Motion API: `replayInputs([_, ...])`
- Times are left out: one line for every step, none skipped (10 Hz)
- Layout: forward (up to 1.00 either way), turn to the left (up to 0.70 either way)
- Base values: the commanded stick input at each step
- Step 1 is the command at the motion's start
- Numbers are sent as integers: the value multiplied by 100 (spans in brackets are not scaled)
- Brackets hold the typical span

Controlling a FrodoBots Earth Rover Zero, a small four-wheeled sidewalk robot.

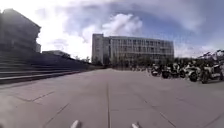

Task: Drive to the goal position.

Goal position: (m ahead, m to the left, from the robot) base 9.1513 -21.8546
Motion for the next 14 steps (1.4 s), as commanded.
replayInputs([100, 0])
replayInputs([100, -5])
replayInputs([100, -14])
replayInputs([100, -24])
replayInputs([100, 0])
replayInputs([100, -1])
replayInputs([100, -5])
replayInputs([100, -29])
replayInputs([100, -8])
replayInputs([100, 0])
replayInputs([100, 0])
replayInputs([100, -17])
replayInputs([100, -18])
replayInputs([100, 0])
